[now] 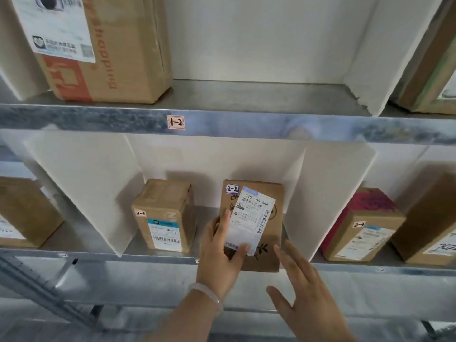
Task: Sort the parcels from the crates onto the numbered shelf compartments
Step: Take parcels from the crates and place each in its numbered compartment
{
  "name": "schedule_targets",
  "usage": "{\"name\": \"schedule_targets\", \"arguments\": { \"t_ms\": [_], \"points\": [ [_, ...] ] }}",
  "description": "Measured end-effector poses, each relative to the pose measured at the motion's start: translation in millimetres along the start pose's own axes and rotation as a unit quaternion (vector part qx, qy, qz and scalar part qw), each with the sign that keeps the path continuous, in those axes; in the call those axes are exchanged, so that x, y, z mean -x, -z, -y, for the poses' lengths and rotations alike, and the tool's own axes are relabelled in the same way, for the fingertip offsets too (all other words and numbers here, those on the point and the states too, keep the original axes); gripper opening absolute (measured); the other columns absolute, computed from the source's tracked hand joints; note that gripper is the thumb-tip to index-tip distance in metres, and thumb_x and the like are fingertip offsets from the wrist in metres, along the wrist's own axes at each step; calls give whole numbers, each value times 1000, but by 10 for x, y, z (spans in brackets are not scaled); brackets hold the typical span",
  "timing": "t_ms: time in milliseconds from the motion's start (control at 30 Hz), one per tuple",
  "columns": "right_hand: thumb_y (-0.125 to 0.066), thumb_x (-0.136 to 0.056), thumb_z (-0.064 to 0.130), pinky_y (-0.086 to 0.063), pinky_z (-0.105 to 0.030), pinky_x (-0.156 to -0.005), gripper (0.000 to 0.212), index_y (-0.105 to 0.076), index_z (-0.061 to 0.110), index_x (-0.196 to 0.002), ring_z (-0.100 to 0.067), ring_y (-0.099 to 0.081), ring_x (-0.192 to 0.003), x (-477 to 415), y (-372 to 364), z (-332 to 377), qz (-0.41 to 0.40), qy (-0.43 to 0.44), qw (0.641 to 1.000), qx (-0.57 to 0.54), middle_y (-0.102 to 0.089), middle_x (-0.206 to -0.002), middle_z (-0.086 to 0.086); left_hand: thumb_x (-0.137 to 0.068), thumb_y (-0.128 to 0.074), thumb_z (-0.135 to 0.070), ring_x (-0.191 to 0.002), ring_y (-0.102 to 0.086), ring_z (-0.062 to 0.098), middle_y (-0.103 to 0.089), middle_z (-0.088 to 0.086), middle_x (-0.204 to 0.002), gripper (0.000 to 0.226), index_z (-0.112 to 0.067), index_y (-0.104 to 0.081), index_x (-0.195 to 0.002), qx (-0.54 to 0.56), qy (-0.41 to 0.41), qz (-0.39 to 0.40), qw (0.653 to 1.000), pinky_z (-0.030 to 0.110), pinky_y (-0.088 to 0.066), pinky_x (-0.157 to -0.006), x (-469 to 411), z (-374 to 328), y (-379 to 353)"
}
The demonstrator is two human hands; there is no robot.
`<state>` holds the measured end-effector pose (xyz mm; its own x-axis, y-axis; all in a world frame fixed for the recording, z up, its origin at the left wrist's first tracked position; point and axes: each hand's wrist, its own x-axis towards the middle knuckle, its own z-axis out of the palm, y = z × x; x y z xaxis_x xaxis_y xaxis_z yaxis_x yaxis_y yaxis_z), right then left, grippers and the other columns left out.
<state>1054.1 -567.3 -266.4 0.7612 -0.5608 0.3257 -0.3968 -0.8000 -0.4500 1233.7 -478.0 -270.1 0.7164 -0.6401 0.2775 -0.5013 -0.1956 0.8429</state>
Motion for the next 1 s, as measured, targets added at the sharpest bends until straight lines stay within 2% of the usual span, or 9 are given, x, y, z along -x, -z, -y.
{"name": "schedule_targets", "arguments": {
  "t_ms": [100, 233, 333, 433, 533, 600, 667, 833, 1000],
  "points": [
    [-54, -77, 57, -52, -28, -84, 77, -32, 36, -148, -15, -56, -122, -89, -155, -129, 17, 23, 1000, 6, -39, -151, 8, -88, -73, -30, -132, -37, 9, -26, -15, -139, 90, -63, -10, -143, -12, -12, -23, 1000, -1, -29, -100, -180, 180, -123],
    [-53, -79, 56, -55, -30, -83, 73, -34, 35, -147, -16, -56, -121, -188, -296, -275, 14, 25, 1000, -11, -42, -149, 7, -87, -70, -41, -136, -36, 10, -24, -20, -143, 94, -64, 0, -145, -10, -7, -20, 1000, 25, -40, -108, -260, 405, -250],
    [-55, -81, 53, -52, -27, -86, 72, -35, 33, -147, -11, -51, -125, -228, -365, -349, 21, 39, 999, -22, -39, -150, 10, -77, -72, -54, -131, -33, -10, -28, -27, -140, 102, -68, 6, -140, 42, 47, -31, 998, 9, -37, -100, -264, 452, -286],
    [-60, -82, 48, -47, -25, -92, 71, -35, 32, -147, -7, -44, -130, -244, -401, -391, 32, 57, 998, -27, -35, -152, 13, -72, -81, -44, -122, -28, -28, -24, -41, -132, 111, -57, 4, -142, 81, 79, -33, 993, -4, -30, -92, -250, 489, -306],
    [-62, -81, 46, -41, -21, -95, 71, -38, 31, -146, 0, -38, -131, -256, -403, -398, 35, 51, 998, -26, -35, -152, 15, -66, -85, -52, -130, -40, -6, -40, -16, -139, 114, -31, -18, -155, 76, 87, -24, 993, 12, -40, -103, -216, 532, -316],
    [-61, -82, 47, -40, -22, -95, 70, -37, 32, -146, 0, -38, -131, -241, -401, -402, 40, 44, 998, -27, -36, -151, 14, -64, -90, -45, -124, -54, 8, -53, -4, -135, 102, -20, -35, -147, 97, 104, -10, 990, 25, -54, -93, -177, 582, -340],
    [-59, -83, 48, -39, -23, -96, 70, -34, 34, -147, 0, -36, -130, -210, -391, -415, 51, 43, 998, -21, -36, -152, 13, -65, -92, -28, -116, -62, 12, -62, 1, -128, 91, -14, -44, -141, 107, 119, -12, 987, 23, -57, -81, -142, 611, -365],
    [-54, -86, 49, -41, -25, -97, 67, -32, 33, -148, -6, -41, -132, -141, -363, -450, 58, 53, 996, -34, -33, -153, 13, -68, -90, -20, -112, -64, 7, -66, -9, -123, 81, -18, -47, -136, 118, 146, -29, 982, 32, -60, -84, -178, 582, -448],
    [-57, -83, 54, -25, -21, -102, 71, -29, 40, -147, -2, -34, -128, -81, -416, -505, 99, 20, 995, -5, -30, -154, 16, -70, -89, -20, -113, -64, 6, -66, -15, -123, 82, -24, -44, -138, 113, 163, -39, 979, 36, -60, -85, -254, 614, -616]
  ]
}}
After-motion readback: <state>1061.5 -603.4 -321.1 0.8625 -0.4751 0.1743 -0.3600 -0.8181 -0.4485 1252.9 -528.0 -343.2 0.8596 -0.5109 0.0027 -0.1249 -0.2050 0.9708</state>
